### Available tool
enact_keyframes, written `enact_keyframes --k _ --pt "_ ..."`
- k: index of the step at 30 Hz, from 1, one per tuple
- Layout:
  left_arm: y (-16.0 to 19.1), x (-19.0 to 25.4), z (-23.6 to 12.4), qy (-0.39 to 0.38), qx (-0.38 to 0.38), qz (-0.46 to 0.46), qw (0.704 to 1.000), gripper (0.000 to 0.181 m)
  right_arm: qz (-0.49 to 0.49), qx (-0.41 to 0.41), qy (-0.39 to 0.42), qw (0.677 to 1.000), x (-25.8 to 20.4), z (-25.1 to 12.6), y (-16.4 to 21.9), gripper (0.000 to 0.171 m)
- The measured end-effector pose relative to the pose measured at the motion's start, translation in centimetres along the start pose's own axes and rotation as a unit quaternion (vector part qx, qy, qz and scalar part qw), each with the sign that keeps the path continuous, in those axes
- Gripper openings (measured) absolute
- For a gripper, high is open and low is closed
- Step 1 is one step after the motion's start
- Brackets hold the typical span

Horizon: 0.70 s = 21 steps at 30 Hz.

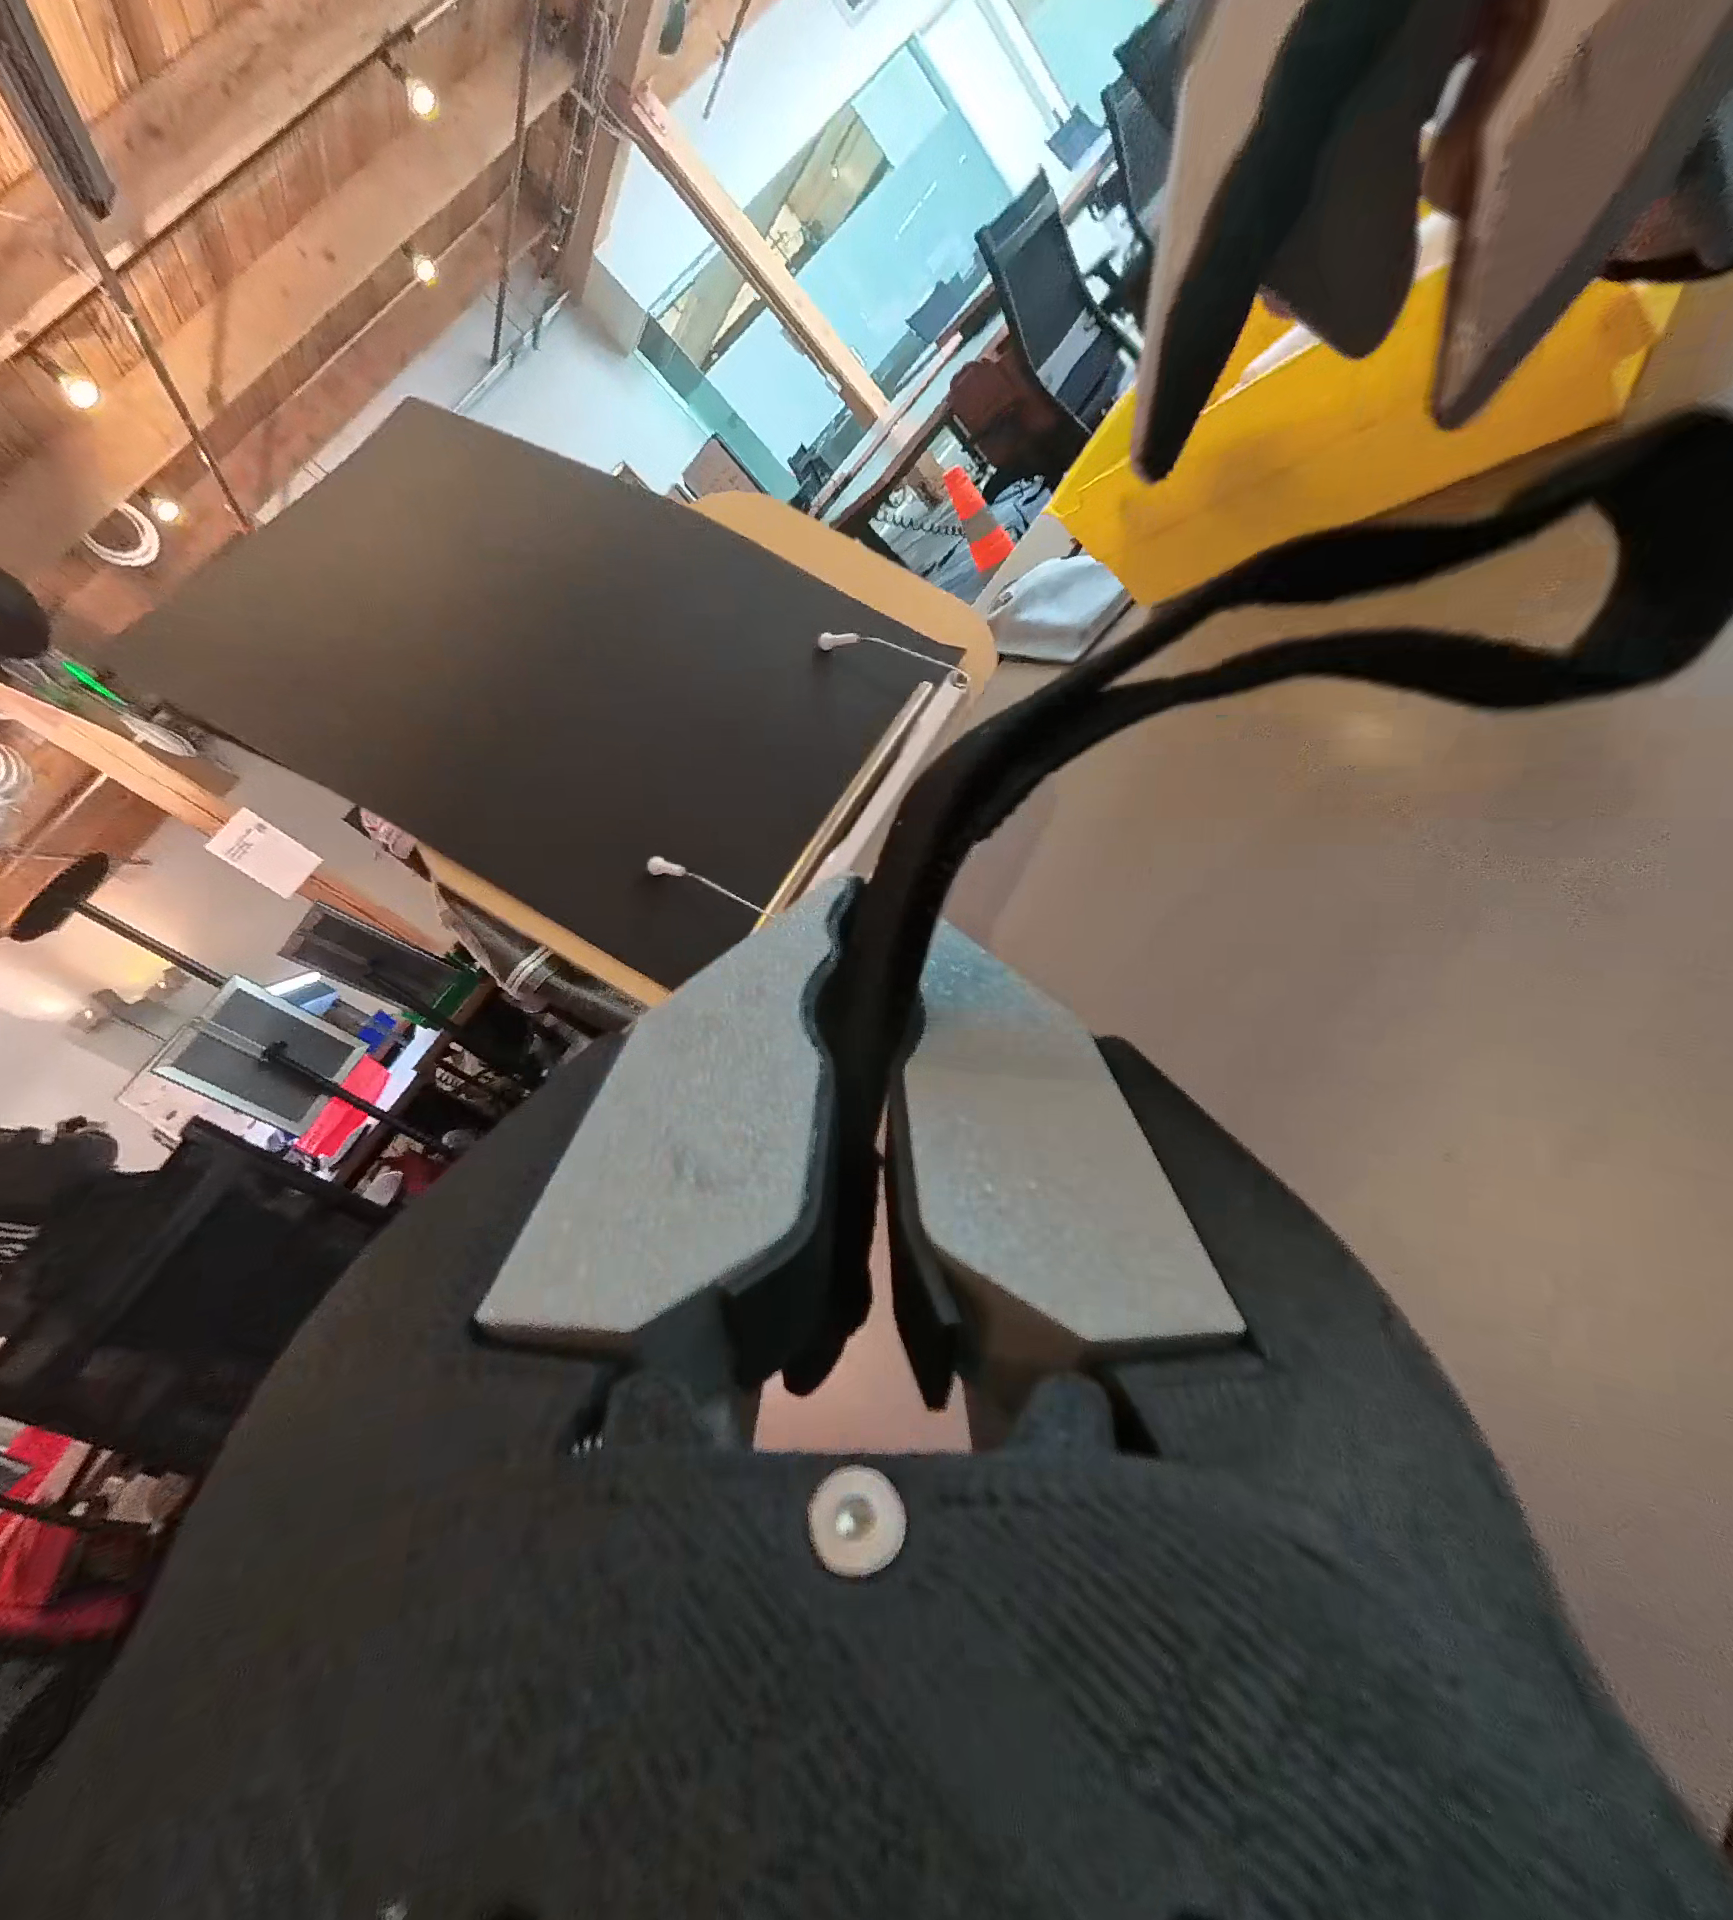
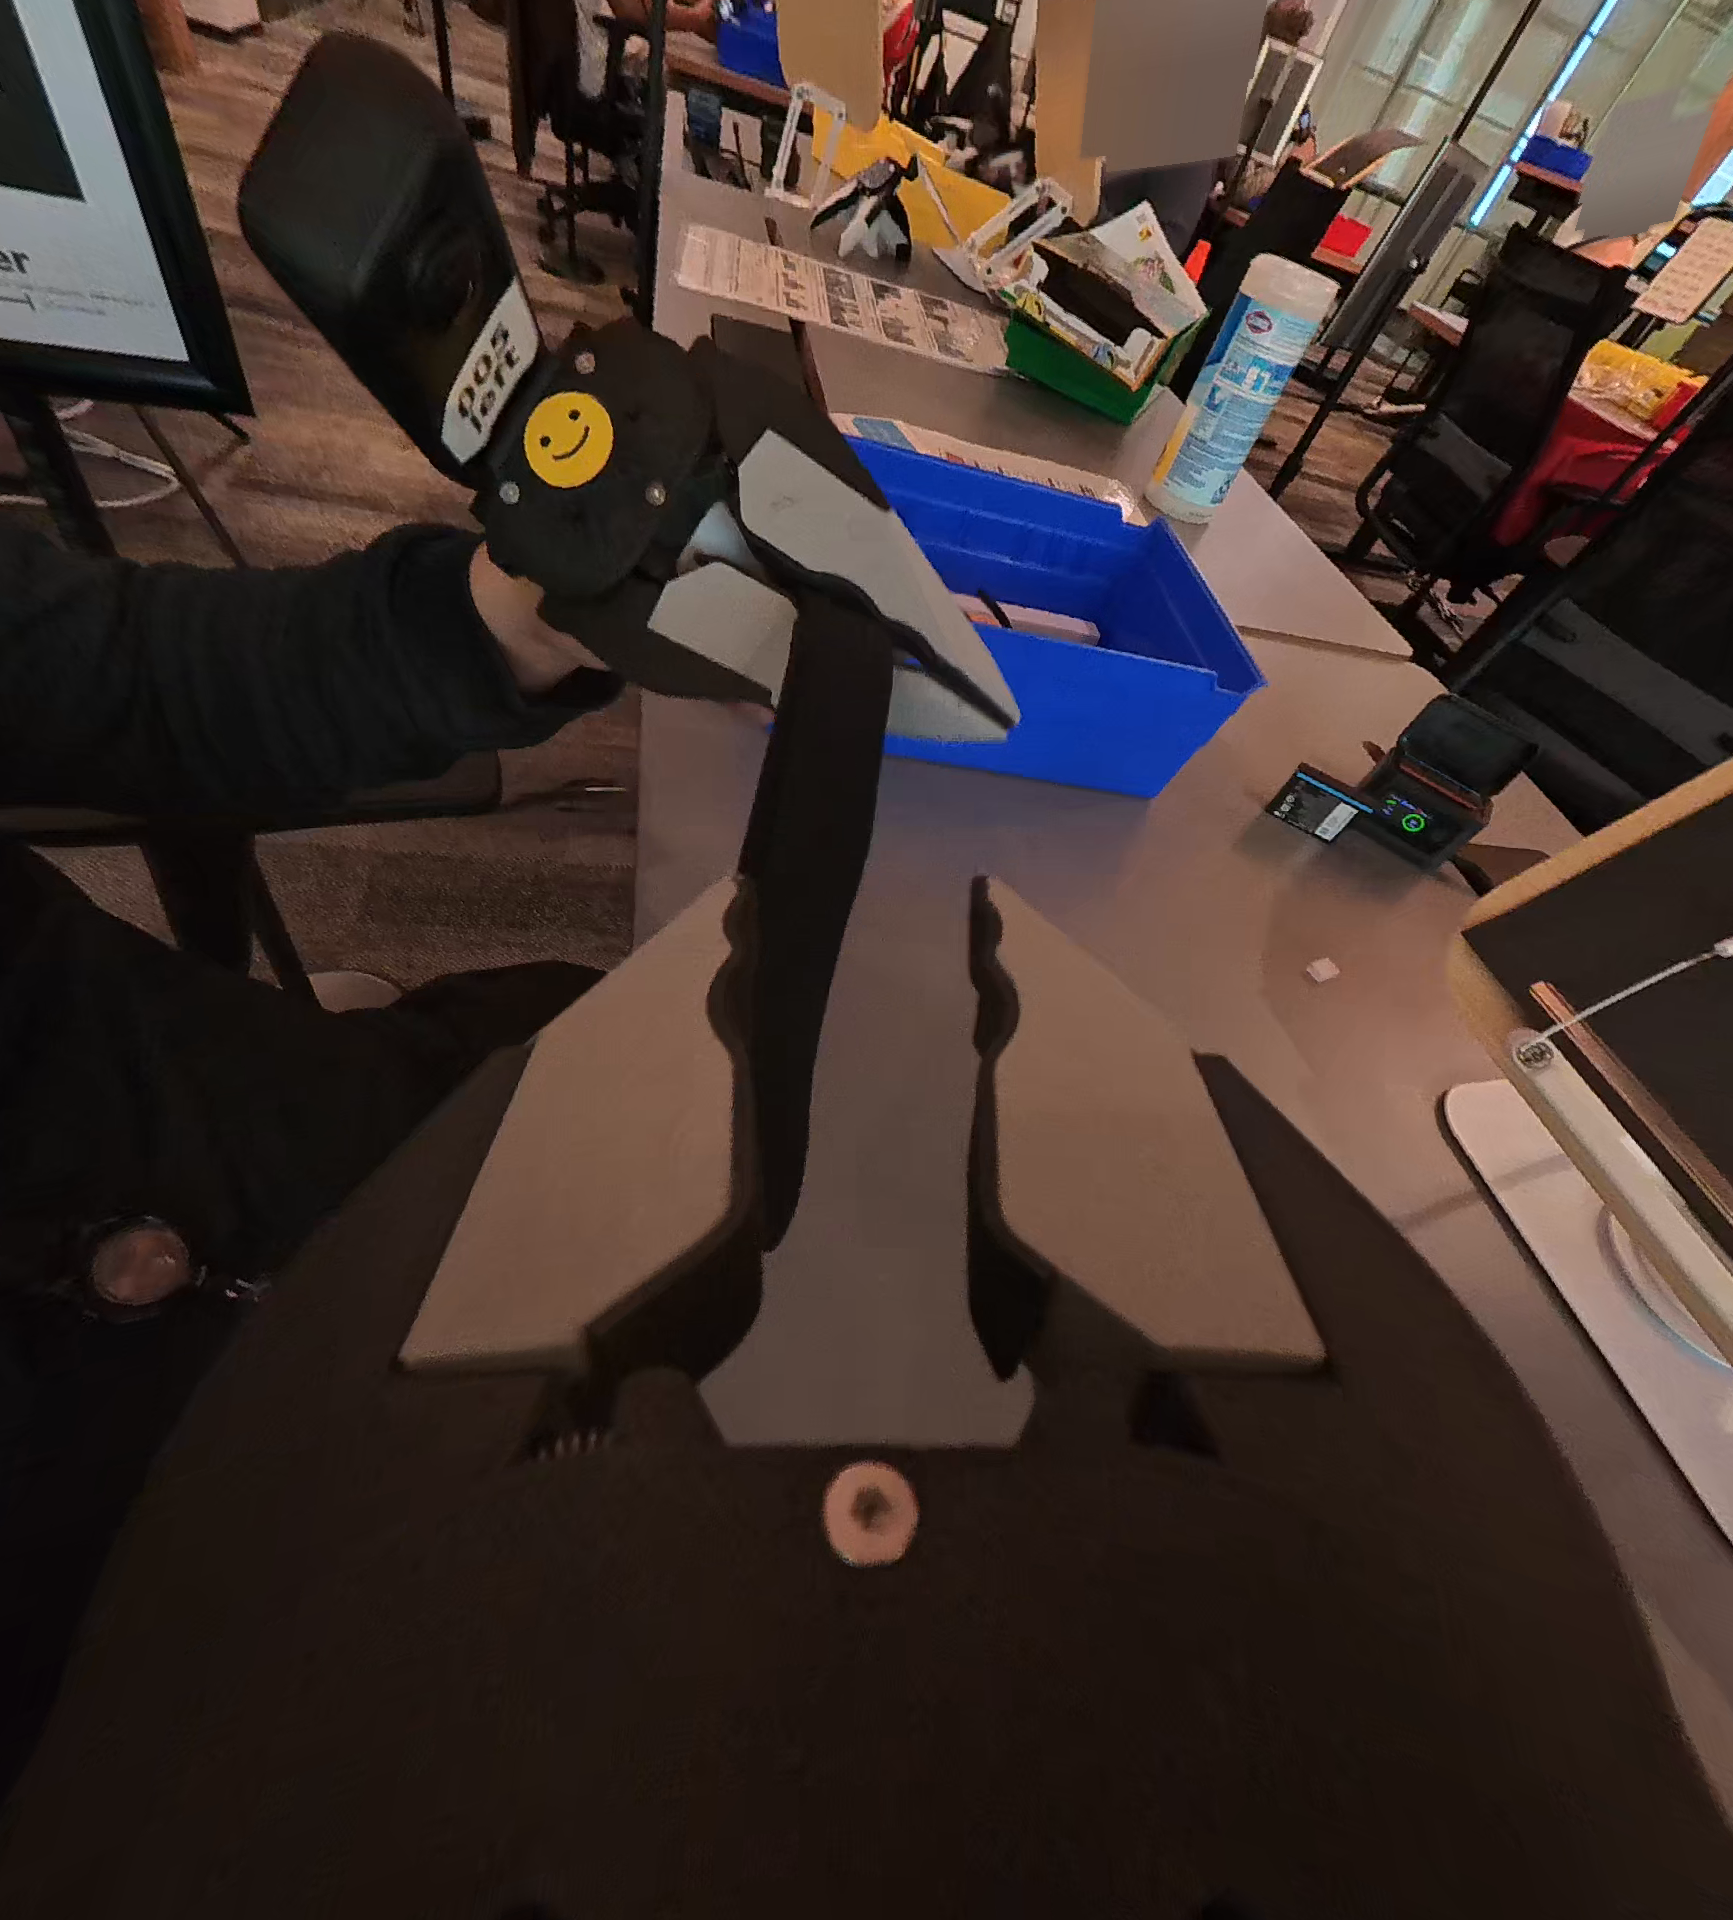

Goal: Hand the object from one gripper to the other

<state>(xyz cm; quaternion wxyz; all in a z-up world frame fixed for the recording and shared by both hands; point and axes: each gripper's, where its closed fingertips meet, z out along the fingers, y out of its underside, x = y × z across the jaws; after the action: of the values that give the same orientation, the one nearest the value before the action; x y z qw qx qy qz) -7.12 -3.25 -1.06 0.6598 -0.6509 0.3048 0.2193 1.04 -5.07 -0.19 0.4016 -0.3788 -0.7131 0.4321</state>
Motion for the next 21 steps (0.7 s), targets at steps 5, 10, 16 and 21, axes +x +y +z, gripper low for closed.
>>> enact_keyframes --k 5,10,16,21 --pt "-0.2 -1.3 -0.3 -0.008 0.02 -0.055 0.998 0.0 0.008 -0.01 -0.001 1.0 -0.1 -0.6 0.3 0.071" --pt "0.0 -1.2 -0.5 -0.02 0.01 0.004 1.0 0.0 0.058 0.036 -0.041 0.997 -0.8 -1.1 -1.1 0.072" --pt "-1.2 1.3 -0.1 0.005 0.019 0.049 0.999 0.0 0.073 -0.027 -0.061 0.995 -1.8 2.6 1.2 0.078" --pt "-1.6 2.2 0.0 0.024 0.023 0.041 0.999 0.0 0.043 -0.078 -0.085 0.992 -3.0 4.8 3.0 0.02"
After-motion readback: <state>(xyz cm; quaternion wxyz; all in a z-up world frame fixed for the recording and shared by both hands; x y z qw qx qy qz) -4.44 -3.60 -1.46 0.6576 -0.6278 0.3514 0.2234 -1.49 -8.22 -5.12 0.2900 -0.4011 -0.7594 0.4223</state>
